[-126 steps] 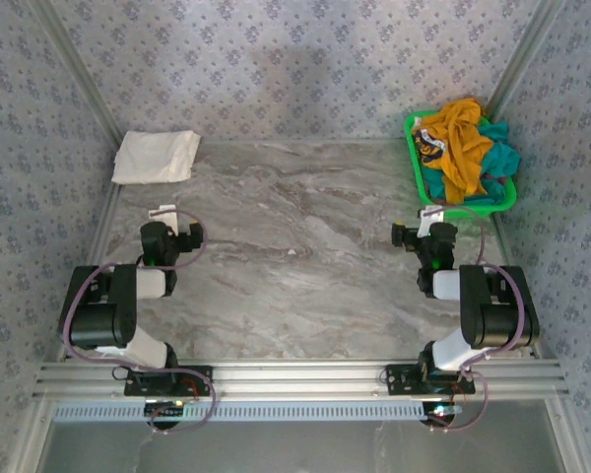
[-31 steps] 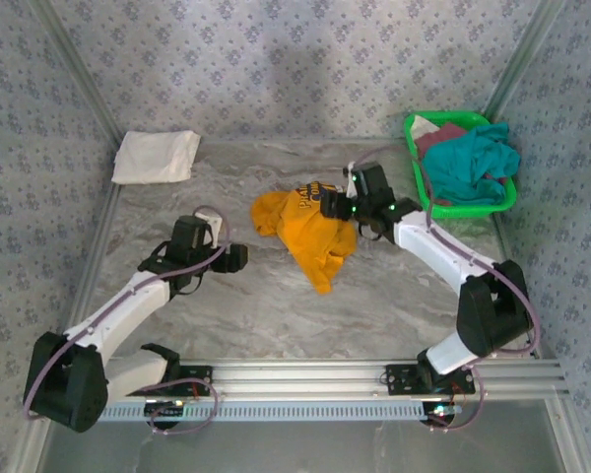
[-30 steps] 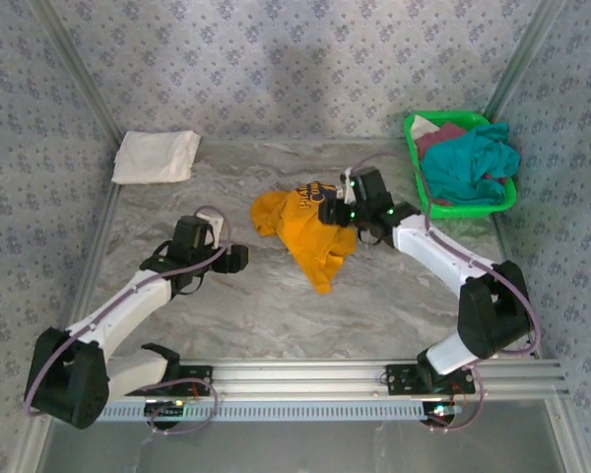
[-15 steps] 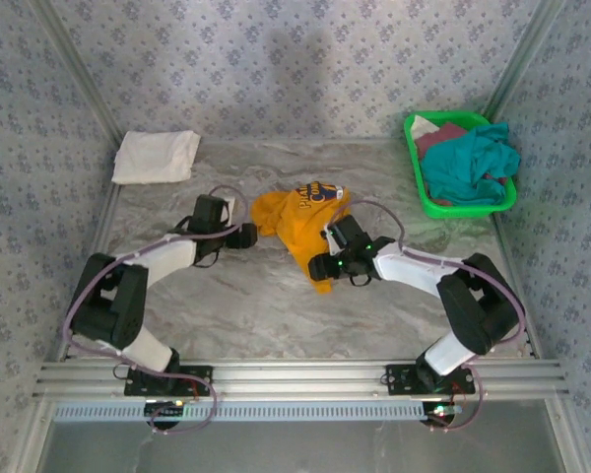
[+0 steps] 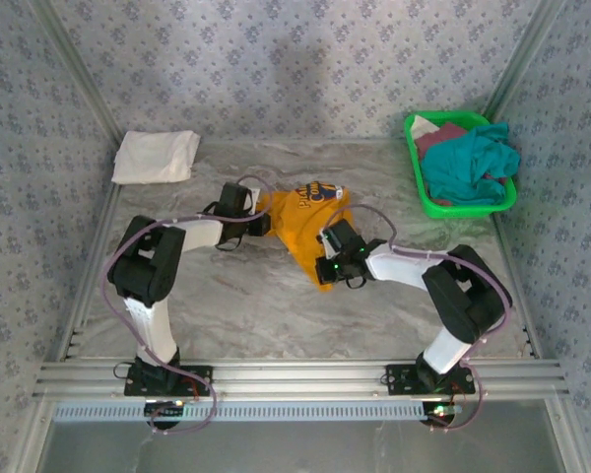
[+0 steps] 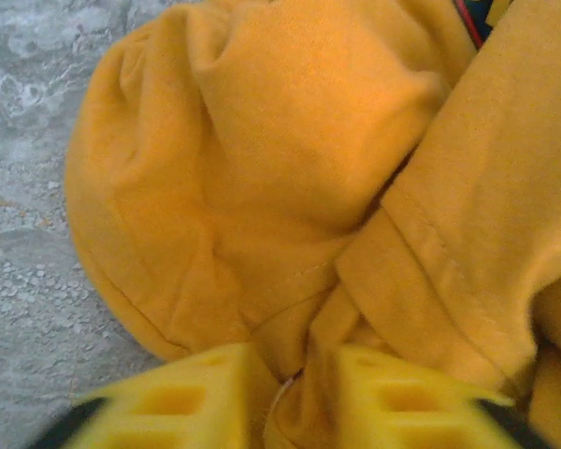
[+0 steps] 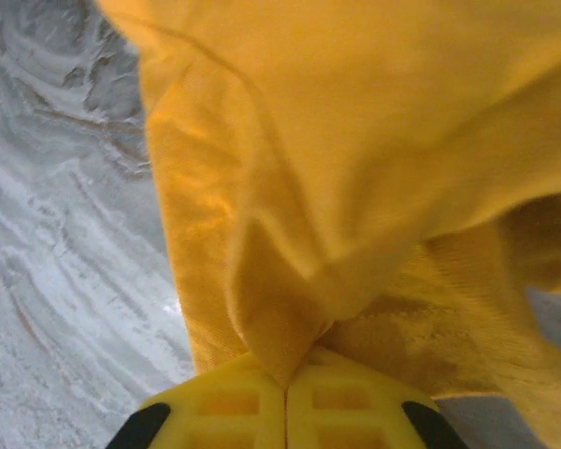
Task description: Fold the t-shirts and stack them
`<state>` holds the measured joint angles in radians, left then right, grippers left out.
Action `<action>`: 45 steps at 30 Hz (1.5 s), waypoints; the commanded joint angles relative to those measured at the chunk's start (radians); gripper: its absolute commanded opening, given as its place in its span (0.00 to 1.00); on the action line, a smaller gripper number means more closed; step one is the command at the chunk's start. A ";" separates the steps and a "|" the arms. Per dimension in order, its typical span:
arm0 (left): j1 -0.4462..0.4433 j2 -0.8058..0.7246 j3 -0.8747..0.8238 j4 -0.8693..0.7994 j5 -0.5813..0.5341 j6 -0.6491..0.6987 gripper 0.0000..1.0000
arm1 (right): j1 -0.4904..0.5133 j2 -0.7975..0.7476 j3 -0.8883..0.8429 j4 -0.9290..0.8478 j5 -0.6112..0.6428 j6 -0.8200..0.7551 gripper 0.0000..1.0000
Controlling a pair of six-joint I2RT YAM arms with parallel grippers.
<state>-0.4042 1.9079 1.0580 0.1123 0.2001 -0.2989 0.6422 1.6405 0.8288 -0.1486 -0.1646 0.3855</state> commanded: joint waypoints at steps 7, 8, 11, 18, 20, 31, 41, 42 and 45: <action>0.057 -0.170 -0.042 -0.024 -0.067 -0.058 0.00 | -0.196 -0.253 -0.006 -0.005 -0.061 0.025 0.00; 0.067 -0.215 -0.060 -0.022 -0.079 -0.057 0.00 | -0.214 -0.293 0.005 -0.018 -0.063 0.018 0.00; 0.092 -0.347 -0.078 -0.055 -0.128 -0.037 0.00 | -0.254 -0.415 0.021 -0.030 -0.048 -0.018 0.00; 0.107 -0.621 -0.034 -0.206 -0.241 0.068 0.00 | -0.263 -0.648 0.045 0.023 0.012 -0.163 0.00; 0.110 -0.695 -0.020 -0.238 -0.248 0.078 0.00 | -0.261 -0.701 0.062 0.037 0.040 -0.194 0.00; 0.108 -0.819 0.235 -0.417 -0.120 0.171 0.00 | -0.245 -0.743 0.334 -0.011 0.104 -0.368 0.00; 0.076 -0.840 0.460 -0.587 -0.044 0.274 0.00 | -0.224 -0.639 0.625 -0.151 0.115 -0.394 0.00; 0.076 -0.839 0.483 -0.603 -0.053 0.279 0.00 | -0.224 -0.636 0.628 -0.154 0.128 -0.389 0.00; 0.073 -0.817 0.555 -0.635 -0.060 0.284 0.00 | -0.237 -0.609 0.622 -0.182 0.190 -0.339 0.00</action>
<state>-0.3294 1.0966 1.5352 -0.4843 0.1608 -0.0528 0.4149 1.0077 1.4265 -0.2806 -0.0547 0.0147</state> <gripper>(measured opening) 0.043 0.056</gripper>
